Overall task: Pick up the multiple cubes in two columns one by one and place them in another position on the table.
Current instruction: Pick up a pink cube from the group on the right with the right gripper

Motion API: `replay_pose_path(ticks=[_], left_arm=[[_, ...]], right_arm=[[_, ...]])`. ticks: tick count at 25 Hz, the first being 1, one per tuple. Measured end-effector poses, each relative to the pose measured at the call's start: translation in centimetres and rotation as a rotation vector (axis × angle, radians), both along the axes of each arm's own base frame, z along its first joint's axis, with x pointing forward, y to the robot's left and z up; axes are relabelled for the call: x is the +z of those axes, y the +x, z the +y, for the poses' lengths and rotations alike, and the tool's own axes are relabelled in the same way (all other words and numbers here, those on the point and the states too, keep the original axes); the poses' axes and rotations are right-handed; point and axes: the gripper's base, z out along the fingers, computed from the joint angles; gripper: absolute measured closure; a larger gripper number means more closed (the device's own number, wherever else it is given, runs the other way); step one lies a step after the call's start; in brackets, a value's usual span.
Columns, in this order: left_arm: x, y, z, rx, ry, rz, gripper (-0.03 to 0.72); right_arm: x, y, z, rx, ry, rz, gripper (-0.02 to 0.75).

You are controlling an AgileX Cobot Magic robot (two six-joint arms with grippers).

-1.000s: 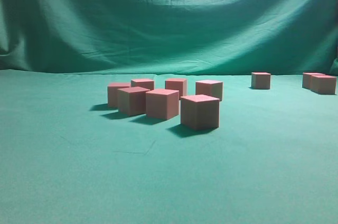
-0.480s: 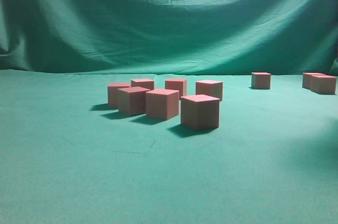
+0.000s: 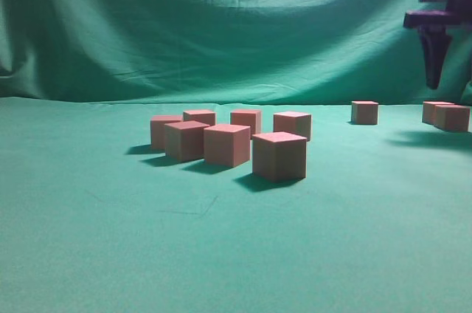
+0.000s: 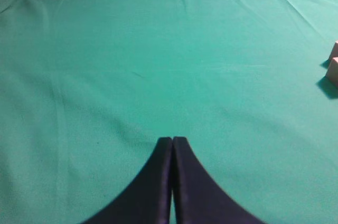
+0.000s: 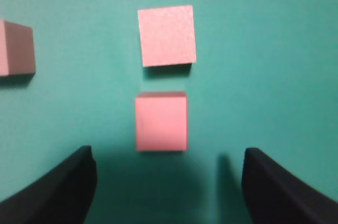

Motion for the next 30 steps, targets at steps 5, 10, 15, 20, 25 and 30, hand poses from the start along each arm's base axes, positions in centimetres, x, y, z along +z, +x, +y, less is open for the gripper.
replay_pose_path(ticks=[5,10,15,20,25,30], left_arm=[[0.0,0.0,0.0,0.0,0.0,0.0,0.688],[0.0,0.0,0.0,0.0,0.0,0.0,0.688],[0.0,0.0,0.0,0.0,0.0,0.0,0.688],[0.0,0.0,0.0,0.0,0.0,0.0,0.688],[0.0,0.0,0.0,0.0,0.0,0.0,0.688],[0.0,0.0,0.0,0.0,0.0,0.0,0.688]], right_arm=[[-2.5,1.2,-0.1,0.007,-0.002,-0.005,0.186],[-3.6,1.8,0.0,0.003,0.008,-0.017,0.186],[-4.6,1.9,0.1,0.001,0.013,0.006,0.351],[-4.9,1.8,0.1,0.003,0.012,0.038,0.472],[-2.0,1.7,0.2,0.003,0.027,0.061,0.472],[6.4,0.7,1.6,0.035,0.057,-0.07,0.472]])
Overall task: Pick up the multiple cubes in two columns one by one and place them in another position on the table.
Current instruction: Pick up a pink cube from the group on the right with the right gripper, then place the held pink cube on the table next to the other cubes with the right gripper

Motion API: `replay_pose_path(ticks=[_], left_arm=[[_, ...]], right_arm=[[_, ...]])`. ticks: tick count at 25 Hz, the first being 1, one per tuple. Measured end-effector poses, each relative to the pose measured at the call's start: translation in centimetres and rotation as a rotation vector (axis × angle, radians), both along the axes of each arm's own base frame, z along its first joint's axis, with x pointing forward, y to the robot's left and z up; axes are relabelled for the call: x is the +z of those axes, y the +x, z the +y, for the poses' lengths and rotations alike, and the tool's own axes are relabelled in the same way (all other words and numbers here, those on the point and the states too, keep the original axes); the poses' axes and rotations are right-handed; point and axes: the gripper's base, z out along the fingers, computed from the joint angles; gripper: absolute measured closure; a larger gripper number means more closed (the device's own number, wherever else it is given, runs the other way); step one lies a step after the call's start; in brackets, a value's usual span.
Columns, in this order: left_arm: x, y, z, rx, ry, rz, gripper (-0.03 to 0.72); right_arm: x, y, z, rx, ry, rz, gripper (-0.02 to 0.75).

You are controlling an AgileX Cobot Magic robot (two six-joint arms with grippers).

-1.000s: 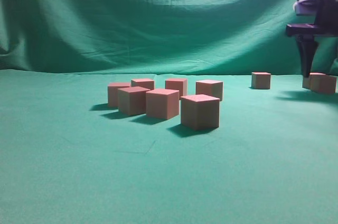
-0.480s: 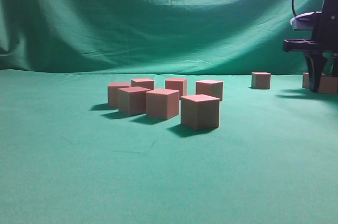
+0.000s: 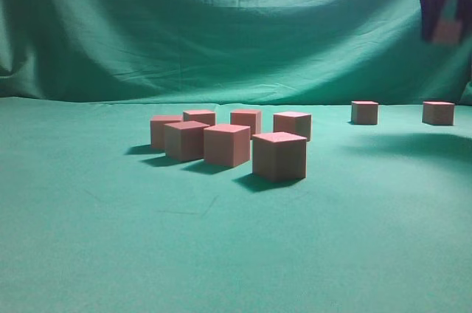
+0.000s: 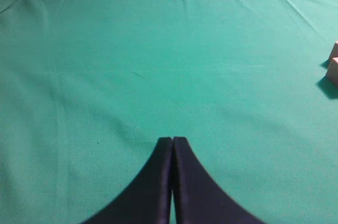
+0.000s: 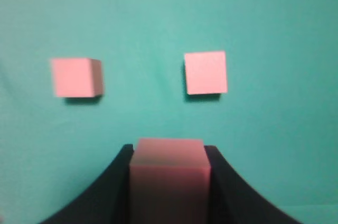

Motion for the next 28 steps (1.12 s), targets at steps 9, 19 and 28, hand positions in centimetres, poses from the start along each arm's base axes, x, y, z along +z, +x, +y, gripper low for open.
replay_pose_path(ticks=[9,19,28], left_arm=[[0.0,0.0,0.0,0.0,0.0,0.0,0.688],[0.0,0.0,0.0,0.0,0.0,0.0,0.688],[0.0,0.0,0.0,0.0,0.0,0.0,0.688]], right_arm=[[14.9,-9.6,6.9,0.235,0.071,-0.333,0.472],[10.6,-22.0,14.9,0.625,0.084,-0.169,0.472],[2.6,-29.0,18.0,0.87,0.021,0.043,0.472]])
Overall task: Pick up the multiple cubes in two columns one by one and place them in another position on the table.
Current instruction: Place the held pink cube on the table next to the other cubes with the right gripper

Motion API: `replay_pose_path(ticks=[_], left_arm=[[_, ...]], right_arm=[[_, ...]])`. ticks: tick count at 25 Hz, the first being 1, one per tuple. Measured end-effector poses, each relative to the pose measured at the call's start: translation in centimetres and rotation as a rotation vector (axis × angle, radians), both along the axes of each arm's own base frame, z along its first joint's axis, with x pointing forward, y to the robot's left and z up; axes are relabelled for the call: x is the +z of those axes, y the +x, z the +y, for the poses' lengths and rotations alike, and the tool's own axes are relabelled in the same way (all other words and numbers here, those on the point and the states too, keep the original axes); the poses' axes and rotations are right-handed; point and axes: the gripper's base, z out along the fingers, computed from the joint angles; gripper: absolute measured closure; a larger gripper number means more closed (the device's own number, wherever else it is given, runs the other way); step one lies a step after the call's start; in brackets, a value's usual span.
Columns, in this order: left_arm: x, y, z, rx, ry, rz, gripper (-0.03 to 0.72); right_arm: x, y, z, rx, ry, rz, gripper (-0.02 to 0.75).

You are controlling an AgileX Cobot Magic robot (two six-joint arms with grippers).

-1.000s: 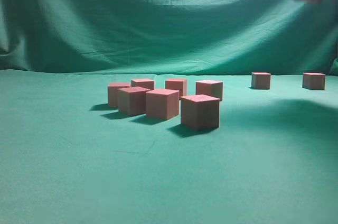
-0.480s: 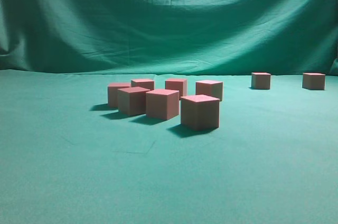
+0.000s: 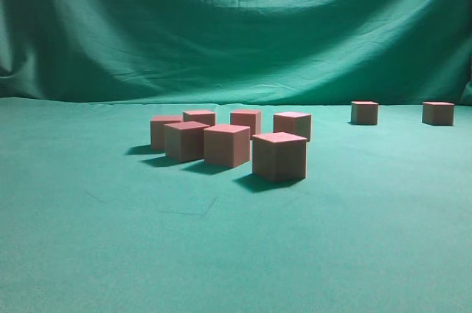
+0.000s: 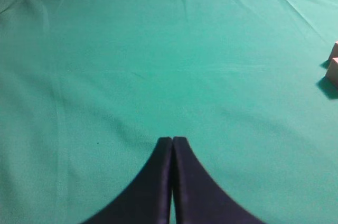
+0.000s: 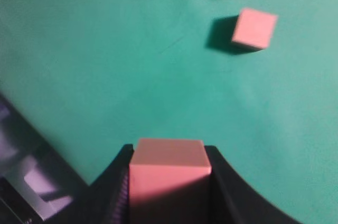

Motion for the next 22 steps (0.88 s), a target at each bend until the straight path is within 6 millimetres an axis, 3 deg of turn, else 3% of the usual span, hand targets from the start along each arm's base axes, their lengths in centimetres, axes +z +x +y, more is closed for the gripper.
replay_pose_path(ticks=[4,7,22], left_arm=[[0.0,0.0,0.0,0.0,0.0,0.0,0.688],[0.0,0.0,0.0,0.0,0.0,0.0,0.688],[0.0,0.0,0.0,0.0,0.0,0.0,0.688]], right_arm=[[-1.5,-1.8,1.3,0.081,0.002,-0.011,0.472],[-2.2,-1.9,2.1,0.073,0.014,-0.017,0.472],[-8.8,2.3,4.6,0.125,-0.199,-0.158,0.472]])
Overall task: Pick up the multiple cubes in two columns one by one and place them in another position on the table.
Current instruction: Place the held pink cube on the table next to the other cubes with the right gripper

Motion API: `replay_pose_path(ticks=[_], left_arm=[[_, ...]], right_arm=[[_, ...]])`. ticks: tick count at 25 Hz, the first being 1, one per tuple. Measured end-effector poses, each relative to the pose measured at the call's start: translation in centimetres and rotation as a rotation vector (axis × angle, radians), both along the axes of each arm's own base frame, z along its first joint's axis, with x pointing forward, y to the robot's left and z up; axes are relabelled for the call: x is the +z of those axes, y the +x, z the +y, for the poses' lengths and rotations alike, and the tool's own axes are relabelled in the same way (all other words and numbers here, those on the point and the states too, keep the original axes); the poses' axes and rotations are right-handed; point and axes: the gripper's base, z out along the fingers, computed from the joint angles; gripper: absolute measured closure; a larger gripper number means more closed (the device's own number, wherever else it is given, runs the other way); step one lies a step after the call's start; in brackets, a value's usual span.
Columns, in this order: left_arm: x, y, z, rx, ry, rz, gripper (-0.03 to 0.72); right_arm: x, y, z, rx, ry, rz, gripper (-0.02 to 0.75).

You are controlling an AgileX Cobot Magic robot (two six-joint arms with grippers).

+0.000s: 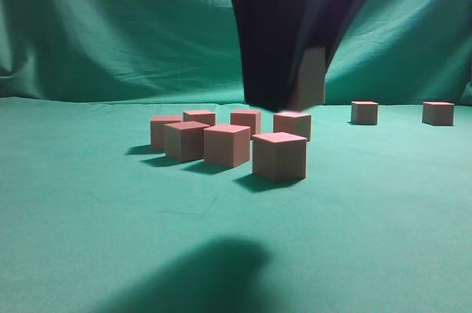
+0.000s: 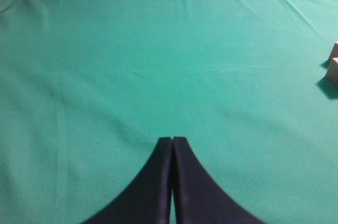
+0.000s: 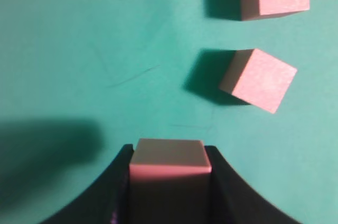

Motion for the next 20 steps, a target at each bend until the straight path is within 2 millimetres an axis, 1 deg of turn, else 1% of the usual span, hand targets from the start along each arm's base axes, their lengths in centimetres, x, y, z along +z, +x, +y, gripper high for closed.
replay_pose_path(ticks=[7,20], left_arm=[[0.0,0.0,0.0,0.0,0.0,0.0,0.688],[0.0,0.0,0.0,0.0,0.0,0.0,0.688]], right_arm=[[-2.1,1.0,0.3,-0.067,-0.063,-0.029,0.472],[-4.3,1.7,1.3,-0.087,-0.044,-0.032,0.472]])
